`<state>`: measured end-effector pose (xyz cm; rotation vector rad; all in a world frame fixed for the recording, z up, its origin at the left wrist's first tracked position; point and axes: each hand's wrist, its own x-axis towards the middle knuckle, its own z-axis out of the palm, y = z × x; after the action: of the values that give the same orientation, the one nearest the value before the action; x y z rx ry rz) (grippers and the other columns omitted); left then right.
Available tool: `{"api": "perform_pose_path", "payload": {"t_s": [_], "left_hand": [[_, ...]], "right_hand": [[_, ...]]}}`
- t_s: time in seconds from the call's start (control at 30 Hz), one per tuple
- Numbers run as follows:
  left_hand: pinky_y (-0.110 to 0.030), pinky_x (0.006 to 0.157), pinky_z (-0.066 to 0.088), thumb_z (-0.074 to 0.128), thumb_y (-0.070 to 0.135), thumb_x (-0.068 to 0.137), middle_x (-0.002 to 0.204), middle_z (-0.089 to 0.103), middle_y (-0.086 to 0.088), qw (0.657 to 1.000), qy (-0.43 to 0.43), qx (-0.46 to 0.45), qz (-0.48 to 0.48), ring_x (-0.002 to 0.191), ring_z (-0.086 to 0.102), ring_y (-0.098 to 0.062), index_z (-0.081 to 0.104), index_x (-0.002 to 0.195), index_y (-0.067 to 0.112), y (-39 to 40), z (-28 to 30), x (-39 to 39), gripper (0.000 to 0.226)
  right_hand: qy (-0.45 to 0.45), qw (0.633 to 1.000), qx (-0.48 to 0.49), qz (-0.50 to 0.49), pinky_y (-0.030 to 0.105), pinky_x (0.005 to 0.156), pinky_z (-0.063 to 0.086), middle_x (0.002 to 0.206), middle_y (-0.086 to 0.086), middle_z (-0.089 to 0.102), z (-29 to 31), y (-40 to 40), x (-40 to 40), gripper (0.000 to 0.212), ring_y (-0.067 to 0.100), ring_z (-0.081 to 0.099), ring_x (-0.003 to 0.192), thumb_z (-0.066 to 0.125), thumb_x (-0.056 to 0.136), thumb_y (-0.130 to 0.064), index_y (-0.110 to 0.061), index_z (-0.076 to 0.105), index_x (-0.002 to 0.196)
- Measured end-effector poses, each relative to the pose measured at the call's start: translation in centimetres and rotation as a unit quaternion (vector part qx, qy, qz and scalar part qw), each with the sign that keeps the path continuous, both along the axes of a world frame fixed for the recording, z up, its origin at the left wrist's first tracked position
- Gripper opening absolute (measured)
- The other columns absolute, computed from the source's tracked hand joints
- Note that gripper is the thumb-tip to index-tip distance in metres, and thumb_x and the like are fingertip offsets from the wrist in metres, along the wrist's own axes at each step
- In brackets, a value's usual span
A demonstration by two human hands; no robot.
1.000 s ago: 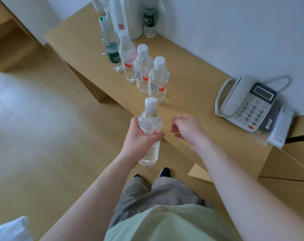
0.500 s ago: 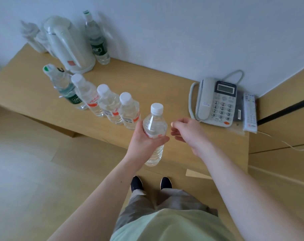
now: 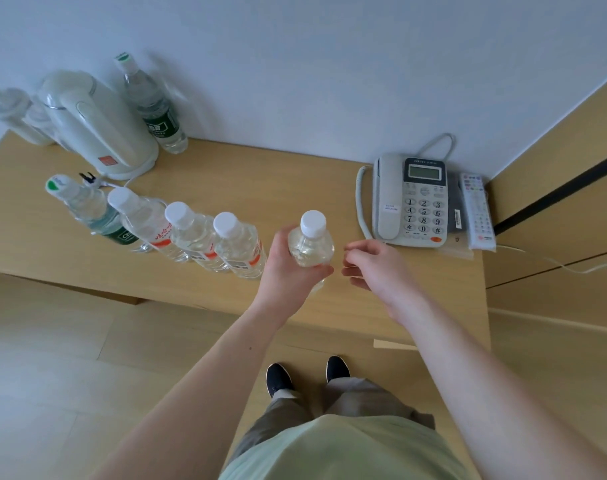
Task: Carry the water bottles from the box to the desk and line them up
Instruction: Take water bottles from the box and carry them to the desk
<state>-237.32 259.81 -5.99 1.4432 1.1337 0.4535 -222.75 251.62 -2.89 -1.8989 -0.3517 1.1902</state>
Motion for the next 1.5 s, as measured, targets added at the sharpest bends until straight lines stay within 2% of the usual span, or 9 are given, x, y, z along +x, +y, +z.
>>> {"api": "perform_pose_path", "payload": {"t_s": [0.17, 0.3, 0.4, 0.6, 0.83, 0.97, 1.2, 1.3, 1.5], "left_hand": [[-0.008, 0.065, 0.043, 0.088, 0.019, 0.072, 0.11, 0.057, 0.023, 1.0, 0.025, 0.006, -0.002, 0.094, 0.054, 0.018, 0.045, 0.123, 0.043, 0.0, -0.8, -0.6, 0.07], [-0.012, 0.069, 0.042, 0.088, 0.018, 0.071, 0.108, 0.055, 0.026, 0.999, 0.033, -0.004, 0.006, 0.096, 0.051, 0.02, 0.047, 0.125, 0.039, -0.6, -1.5, -1.2, 0.071], [-0.003, 0.067, 0.043, 0.087, 0.017, 0.072, 0.11, 0.054, 0.027, 1.0, 0.026, -0.006, 0.016, 0.096, 0.051, 0.02, 0.046, 0.127, 0.038, -1.2, -1.9, -1.5, 0.071], [-0.013, 0.077, 0.042, 0.087, 0.022, 0.074, 0.128, 0.052, 0.019, 0.999, 0.02, -0.024, 0.019, 0.117, 0.053, -0.001, 0.04, 0.137, 0.044, -1.5, -1.9, -1.8, 0.082], [0.002, 0.079, 0.035, 0.089, 0.031, 0.073, 0.136, 0.049, 0.021, 0.999, 0.039, -0.012, 0.017, 0.121, 0.046, 0.013, 0.034, 0.15, 0.04, -1.3, -0.9, -3.0, 0.095], [-0.017, 0.095, 0.037, 0.091, 0.028, 0.073, 0.141, 0.049, 0.017, 0.998, 0.045, -0.017, 0.048, 0.131, 0.046, 0.001, 0.035, 0.151, 0.036, -2.0, -1.1, -5.1, 0.097], [-0.028, 0.104, 0.047, 0.091, 0.026, 0.075, 0.131, 0.056, 0.022, 0.994, 0.026, -0.041, 0.097, 0.122, 0.056, 0.004, 0.045, 0.146, 0.038, -3.7, -0.7, -6.9, 0.086], [-0.026, 0.099, 0.048, 0.091, 0.029, 0.074, 0.13, 0.058, 0.021, 0.992, 0.019, -0.031, 0.118, 0.119, 0.058, 0.004, 0.045, 0.147, 0.038, -4.3, 0.1, -7.0, 0.086], [-0.022, 0.088, 0.05, 0.09, 0.034, 0.075, 0.124, 0.062, 0.021, 0.99, 0.009, -0.022, 0.141, 0.113, 0.061, 0.007, 0.05, 0.141, 0.041, -5.3, 1.0, -8.6, 0.077]], "right_hand": [[0.008, 1.0, 0.011, -0.011, 0.039, 0.09, 0.059, 0.103, 0.003, 0.072, -0.1, 0.1, -0.2, 0.014, 0.015, 0.074, 0.087, 0.06, 0.093, -0.017, -0.019, 0.068, 0.105], [0.004, 1.0, 0.015, -0.014, 0.036, 0.086, 0.061, 0.103, 0.003, 0.071, -0.2, 0.2, -0.3, 0.014, 0.012, 0.074, 0.084, 0.06, 0.092, -0.016, -0.021, 0.066, 0.103], [0.002, 1.0, 0.015, -0.01, 0.037, 0.087, 0.062, 0.103, 0.003, 0.072, -0.3, 0.2, -0.5, 0.015, 0.012, 0.074, 0.084, 0.06, 0.091, -0.017, -0.022, 0.067, 0.103], [-0.002, 1.0, 0.024, 0.003, 0.036, 0.086, 0.062, 0.102, 0.004, 0.073, 0.2, 0.6, -0.7, 0.015, 0.013, 0.074, 0.086, 0.062, 0.091, -0.017, -0.021, 0.068, 0.103], [-0.012, 0.998, 0.054, 0.019, 0.035, 0.087, 0.061, 0.106, 0.005, 0.072, 1.7, 1.4, -0.8, 0.013, 0.014, 0.073, 0.088, 0.06, 0.094, -0.016, -0.02, 0.069, 0.103], [-0.034, 0.997, 0.068, 0.03, 0.038, 0.09, 0.06, 0.105, 0.004, 0.073, 2.4, 1.9, -0.2, 0.01, 0.017, 0.074, 0.092, 0.063, 0.094, -0.018, -0.021, 0.07, 0.101], [-0.031, 0.995, 0.085, 0.051, 0.038, 0.087, 0.06, 0.098, 0.001, 0.073, 2.5, 1.5, 0.4, 0.01, 0.016, 0.074, 0.09, 0.065, 0.091, -0.02, -0.021, 0.072, 0.098], [-0.033, 0.994, 0.091, 0.057, 0.035, 0.08, 0.059, 0.094, -0.001, 0.074, 2.7, 1.3, 0.6, 0.009, 0.014, 0.074, 0.087, 0.065, 0.091, -0.021, -0.02, 0.072, 0.097], [-0.036, 0.996, 0.047, 0.069, 0.04, 0.086, 0.059, 0.088, 0.003, 0.072, 2.3, -0.3, 0.1, 0.009, 0.016, 0.071, 0.085, 0.061, 0.092, -0.017, -0.017, 0.068, 0.098]]}}
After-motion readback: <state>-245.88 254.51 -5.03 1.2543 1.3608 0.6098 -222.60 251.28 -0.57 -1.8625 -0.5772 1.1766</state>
